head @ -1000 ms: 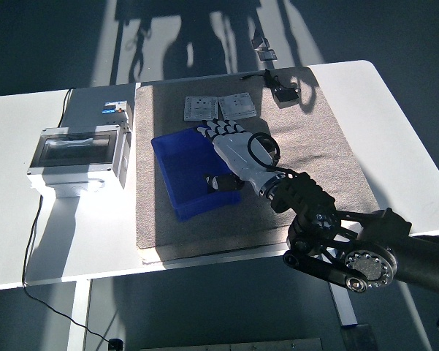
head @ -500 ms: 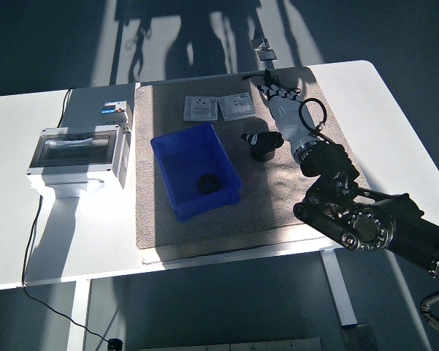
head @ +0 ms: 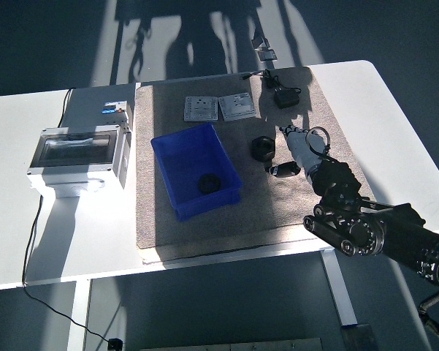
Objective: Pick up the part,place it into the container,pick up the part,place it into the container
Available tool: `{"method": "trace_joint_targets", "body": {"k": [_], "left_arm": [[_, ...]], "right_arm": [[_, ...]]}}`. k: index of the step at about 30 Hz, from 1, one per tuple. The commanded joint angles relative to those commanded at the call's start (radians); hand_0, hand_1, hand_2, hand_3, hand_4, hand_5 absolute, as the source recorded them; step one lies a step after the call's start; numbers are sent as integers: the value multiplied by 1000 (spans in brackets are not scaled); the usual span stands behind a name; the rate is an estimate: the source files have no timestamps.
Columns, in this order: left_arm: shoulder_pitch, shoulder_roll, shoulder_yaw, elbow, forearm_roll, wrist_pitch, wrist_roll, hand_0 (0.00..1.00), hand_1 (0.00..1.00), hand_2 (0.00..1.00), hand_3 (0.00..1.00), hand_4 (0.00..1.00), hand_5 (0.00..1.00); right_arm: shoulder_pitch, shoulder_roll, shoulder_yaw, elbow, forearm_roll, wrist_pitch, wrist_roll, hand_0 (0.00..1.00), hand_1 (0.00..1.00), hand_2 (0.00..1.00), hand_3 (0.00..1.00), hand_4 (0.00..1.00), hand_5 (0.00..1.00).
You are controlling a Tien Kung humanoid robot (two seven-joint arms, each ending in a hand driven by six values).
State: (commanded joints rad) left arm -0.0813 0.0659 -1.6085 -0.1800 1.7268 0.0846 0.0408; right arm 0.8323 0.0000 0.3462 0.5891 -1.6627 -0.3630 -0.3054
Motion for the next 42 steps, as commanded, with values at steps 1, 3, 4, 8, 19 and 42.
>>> {"method": "trace_joint_targets", "body": {"k": [1,3,4,8,19,42], "left_arm": [[0,0,-1,0,2,0,0,685,648,609,549,419,520],[0,1,-2,0,4,0,0,685,648,609,549,419,520],[0,1,-2,0,4,0,-1,685,648,609,549,419,520],[0,2,-4,0,6,1,-2,685,648,608,549,416,518],[-4,1,19,0,19,15,-13,685,646,606,545,412,514],[5,0,3,0,26,1,-10,685,645,607,547,409,506]], "right_arm": [[1,0,-6,5,10,0,2,971,863,958,921,890,327],[3,0,-17,16,26,-1,6,971,863,958,921,890,327],[3,0,-21,23,34,-2,9,971,863,958,921,890,327],[4,0,-41,54,63,-8,24,892,688,863,929,891,328],[-7,0,-51,69,66,-3,13,829,596,726,833,884,338],[-22,0,-35,92,60,-15,8,708,571,649,373,875,356]]}}
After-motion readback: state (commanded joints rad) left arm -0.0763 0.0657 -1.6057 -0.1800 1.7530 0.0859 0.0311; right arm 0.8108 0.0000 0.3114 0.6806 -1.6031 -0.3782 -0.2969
